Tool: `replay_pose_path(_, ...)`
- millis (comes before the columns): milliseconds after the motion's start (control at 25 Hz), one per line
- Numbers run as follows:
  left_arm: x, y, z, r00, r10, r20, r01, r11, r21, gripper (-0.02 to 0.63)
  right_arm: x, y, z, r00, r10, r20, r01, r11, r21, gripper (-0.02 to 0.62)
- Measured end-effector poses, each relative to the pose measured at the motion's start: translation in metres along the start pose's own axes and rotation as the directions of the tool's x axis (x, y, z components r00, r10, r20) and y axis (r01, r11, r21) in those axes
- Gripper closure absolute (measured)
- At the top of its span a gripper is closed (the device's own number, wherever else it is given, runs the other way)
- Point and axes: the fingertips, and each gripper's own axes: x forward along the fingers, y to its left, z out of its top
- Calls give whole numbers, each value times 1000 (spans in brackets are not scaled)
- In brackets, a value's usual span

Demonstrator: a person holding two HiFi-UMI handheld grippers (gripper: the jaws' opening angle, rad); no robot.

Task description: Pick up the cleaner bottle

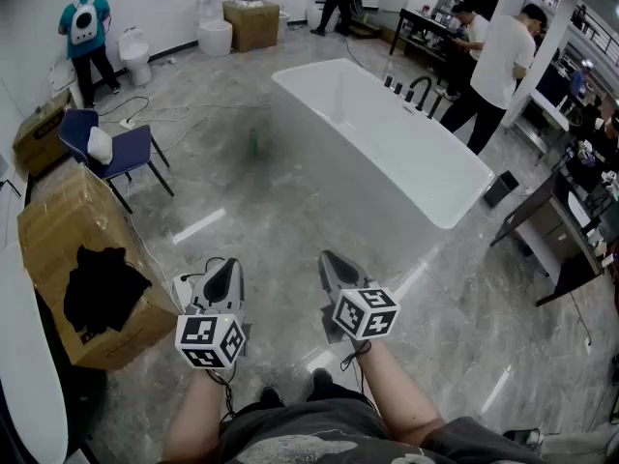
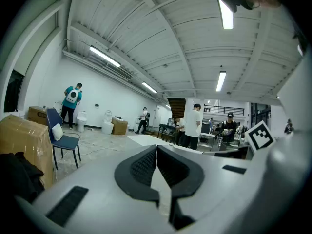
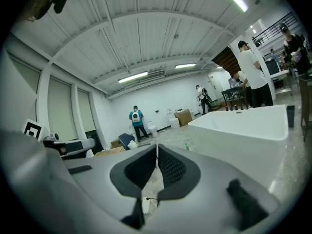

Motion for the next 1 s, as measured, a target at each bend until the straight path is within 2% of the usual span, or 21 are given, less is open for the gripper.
replay_pose_path(200, -25, 22, -1, 1000, -2, -5, 2, 1000, 14, 591, -2, 35, -13, 1000, 11, -12, -12, 999, -36, 565)
replay_pose_path(480, -45, 24, -2, 999, -33, -20, 33, 999, 33, 591, -8, 64, -22, 999, 27, -34, -29, 998, -58, 565)
replay_pose_path(640, -55, 33, -10, 999, -38, -37, 39, 999, 17, 591, -3, 81, -34, 998, 31, -52, -34, 998, -57, 565)
replay_pose_path(760, -63, 42, -16, 998, -42, -48, 43, 999, 22, 591, 0, 88, -45, 998, 19, -56, -21, 999, -36, 565)
replay_pose_path(880, -67, 49, -22, 997, -49, -56, 50, 999, 7, 591, -2, 83, -54, 999, -17, -44, 19, 999, 40, 563)
replay_pose_path(1000, -65, 59, -29, 996, -45, -72, 44, 999, -10, 591, -4, 82, -70, 996, -19, -82, 25, 998, 64, 564)
